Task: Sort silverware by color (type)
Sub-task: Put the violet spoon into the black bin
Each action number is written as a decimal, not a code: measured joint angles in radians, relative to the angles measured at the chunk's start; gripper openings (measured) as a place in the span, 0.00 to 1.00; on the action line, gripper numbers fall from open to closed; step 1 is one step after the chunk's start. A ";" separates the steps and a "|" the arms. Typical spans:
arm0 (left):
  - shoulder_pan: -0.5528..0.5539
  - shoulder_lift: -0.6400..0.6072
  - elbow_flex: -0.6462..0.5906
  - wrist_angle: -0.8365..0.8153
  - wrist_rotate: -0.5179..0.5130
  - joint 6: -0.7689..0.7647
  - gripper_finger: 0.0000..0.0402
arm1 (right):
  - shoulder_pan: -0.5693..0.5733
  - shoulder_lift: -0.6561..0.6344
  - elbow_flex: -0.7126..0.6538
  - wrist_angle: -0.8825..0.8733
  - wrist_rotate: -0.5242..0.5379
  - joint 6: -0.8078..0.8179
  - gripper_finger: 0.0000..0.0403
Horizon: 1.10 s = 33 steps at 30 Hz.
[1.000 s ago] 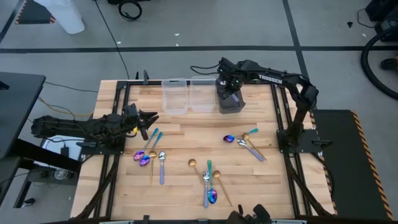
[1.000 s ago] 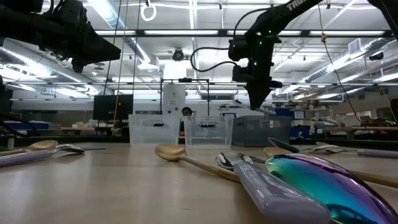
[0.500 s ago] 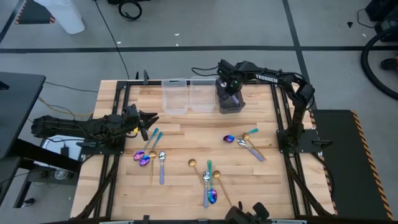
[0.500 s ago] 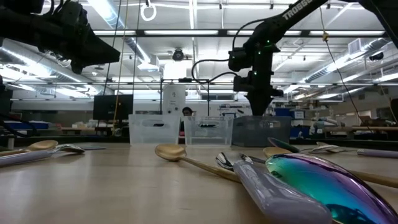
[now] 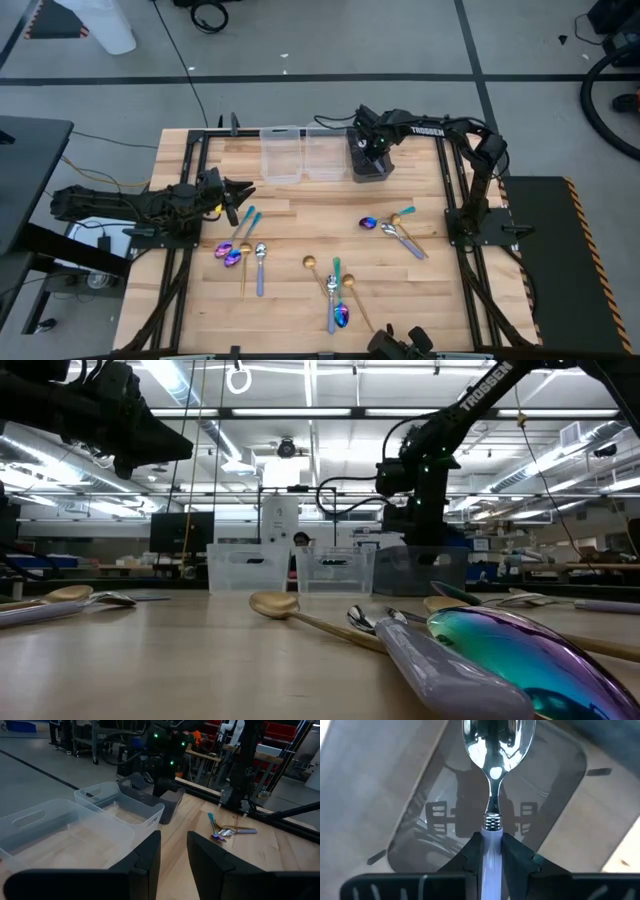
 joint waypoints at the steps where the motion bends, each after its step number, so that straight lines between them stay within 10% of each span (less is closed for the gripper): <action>1: 0.000 0.000 0.000 0.000 0.000 0.000 0.26 | 0.000 0.000 -0.008 0.013 0.000 0.002 0.15; 33: 0.000 0.000 0.000 0.000 0.000 0.003 0.26 | 0.000 -0.001 -0.045 0.089 -0.021 0.023 0.31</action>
